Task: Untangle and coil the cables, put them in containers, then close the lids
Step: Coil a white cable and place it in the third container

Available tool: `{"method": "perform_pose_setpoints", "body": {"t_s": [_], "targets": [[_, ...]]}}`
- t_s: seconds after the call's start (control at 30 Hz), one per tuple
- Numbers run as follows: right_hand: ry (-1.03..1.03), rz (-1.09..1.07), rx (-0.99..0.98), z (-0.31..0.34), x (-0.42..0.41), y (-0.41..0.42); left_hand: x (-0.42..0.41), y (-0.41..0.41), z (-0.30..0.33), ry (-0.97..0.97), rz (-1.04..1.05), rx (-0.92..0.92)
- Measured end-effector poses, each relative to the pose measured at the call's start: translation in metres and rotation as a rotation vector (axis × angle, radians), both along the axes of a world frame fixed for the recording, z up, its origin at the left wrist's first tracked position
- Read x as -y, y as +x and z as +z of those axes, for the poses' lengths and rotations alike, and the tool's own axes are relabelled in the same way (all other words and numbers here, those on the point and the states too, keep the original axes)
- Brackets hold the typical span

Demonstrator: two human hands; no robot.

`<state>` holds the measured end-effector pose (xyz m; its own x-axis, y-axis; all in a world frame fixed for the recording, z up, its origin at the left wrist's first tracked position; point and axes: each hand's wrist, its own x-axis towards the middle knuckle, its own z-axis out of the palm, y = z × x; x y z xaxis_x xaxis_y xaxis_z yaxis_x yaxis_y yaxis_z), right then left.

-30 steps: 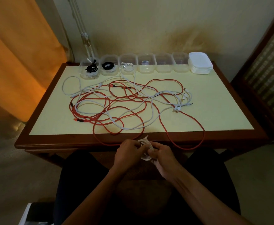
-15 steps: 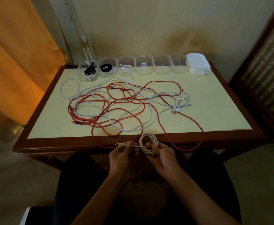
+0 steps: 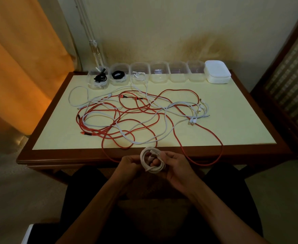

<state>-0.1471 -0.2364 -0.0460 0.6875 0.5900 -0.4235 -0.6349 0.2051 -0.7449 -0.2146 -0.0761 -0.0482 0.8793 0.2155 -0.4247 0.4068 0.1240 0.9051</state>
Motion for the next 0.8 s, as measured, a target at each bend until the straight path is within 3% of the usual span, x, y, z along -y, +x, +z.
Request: {"method": "perform_pose_setpoints", "body": {"t_s": [0.07,0.2,0.33,0.4,0.47,0.6,0.8], "targets": [[-0.026,-0.006,-0.048,0.0,-0.002,0.0,0.003,-0.001,-0.001,-0.054,-0.012,0.084],[-0.159,-0.038,-0.028,-0.002,-0.006,-0.008,0.016,0.0,-0.003,-0.437,0.245,0.06],[-0.397,-0.128,0.189,-0.008,-0.008,-0.014,0.029,0.005,-0.006,-0.781,0.409,-0.087],[-0.467,-0.169,0.276,-0.012,-0.008,-0.014,0.031,0.007,-0.006,-0.86,0.487,-0.086],[-0.498,-0.18,0.321,-0.016,-0.008,-0.013,0.03,0.006,-0.007,-0.779,0.471,-0.043],[-0.52,-0.134,0.358,-0.02,-0.009,-0.01,0.031,0.003,-0.013,-0.332,0.351,0.049],[-0.63,-0.017,0.52,-0.019,-0.01,-0.004,0.023,0.01,-0.019,0.219,0.356,0.088]]}}
